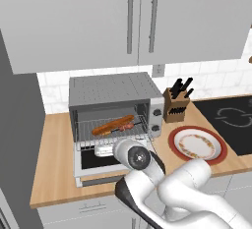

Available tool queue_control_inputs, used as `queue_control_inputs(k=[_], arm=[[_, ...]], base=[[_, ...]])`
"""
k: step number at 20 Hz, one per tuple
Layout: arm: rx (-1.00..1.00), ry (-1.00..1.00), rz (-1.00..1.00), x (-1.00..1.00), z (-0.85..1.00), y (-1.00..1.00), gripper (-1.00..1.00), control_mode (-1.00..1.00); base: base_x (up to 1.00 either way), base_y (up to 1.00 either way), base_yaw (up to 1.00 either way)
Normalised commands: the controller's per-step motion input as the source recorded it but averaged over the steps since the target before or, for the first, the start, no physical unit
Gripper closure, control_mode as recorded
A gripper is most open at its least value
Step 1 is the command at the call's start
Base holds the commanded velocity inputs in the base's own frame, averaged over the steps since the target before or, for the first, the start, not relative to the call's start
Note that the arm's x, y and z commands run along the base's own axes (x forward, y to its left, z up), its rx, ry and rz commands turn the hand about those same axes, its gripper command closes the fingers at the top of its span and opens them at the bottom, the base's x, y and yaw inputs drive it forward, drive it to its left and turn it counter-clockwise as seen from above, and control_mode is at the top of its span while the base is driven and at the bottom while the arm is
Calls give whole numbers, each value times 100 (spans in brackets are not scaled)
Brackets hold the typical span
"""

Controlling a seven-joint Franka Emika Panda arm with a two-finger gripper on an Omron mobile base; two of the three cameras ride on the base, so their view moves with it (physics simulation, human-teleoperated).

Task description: Pick up the kebab skewer and baguette bread, and place them inside the toaster oven. Close the toaster oven door and start by setting the timer.

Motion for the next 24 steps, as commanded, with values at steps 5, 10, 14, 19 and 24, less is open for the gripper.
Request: queue_control_inputs(k=[5, 10, 14, 19, 24], arm=[[0, -3, 1, 14, -21, 0, -100, -100], [0, -2, 0, 16, -14, 0, -100, -100], [0, -5, -1, 11, -1, 0, -100, -100], [-1, -10, -2, 10, -1, 0, -100, -100], [-2, -2, 0, 19, -17, 0, -100, -100]], base=[[0, 0, 0], [0, 0, 0], [0, 0, 0], [0, 0, 0], [0, 0, 0]])
